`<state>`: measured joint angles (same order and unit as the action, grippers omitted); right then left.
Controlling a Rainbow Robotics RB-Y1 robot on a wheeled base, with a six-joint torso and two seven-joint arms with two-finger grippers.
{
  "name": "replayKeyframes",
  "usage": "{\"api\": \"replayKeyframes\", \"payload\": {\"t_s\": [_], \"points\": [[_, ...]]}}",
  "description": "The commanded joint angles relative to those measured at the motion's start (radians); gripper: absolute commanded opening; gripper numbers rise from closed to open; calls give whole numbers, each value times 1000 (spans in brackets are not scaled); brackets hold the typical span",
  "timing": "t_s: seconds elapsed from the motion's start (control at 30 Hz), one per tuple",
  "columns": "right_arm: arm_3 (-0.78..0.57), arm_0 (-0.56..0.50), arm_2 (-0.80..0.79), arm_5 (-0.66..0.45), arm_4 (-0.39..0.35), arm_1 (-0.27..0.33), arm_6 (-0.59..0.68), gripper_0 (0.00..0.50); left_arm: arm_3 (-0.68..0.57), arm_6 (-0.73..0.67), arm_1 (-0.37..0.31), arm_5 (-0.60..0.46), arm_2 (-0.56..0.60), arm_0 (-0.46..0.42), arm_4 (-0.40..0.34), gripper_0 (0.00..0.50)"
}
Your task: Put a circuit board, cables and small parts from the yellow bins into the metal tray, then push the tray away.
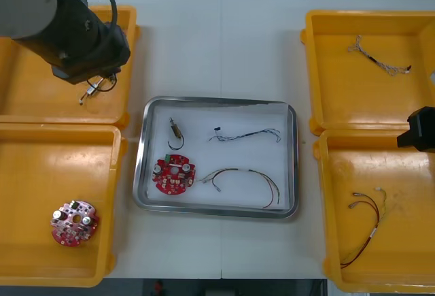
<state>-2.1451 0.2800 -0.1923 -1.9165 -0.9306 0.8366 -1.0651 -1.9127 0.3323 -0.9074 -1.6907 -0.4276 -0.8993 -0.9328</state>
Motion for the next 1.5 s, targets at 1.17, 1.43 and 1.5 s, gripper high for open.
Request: {"api": "replayKeyframes", "payload": {"t_s": [1.17,1.43,1.5], "points": [[-52,-25,-27,-3,16,38,-73,500,175,-73,439,25,-336,20,402,0],[-50,-27,-27,-3,16,38,-73,500,276,-84,469,120,-392,19,433,0],[-52,-27,-27,-3,16,38,-73,500,285,-84,473,134,-402,19,443,0]]}}
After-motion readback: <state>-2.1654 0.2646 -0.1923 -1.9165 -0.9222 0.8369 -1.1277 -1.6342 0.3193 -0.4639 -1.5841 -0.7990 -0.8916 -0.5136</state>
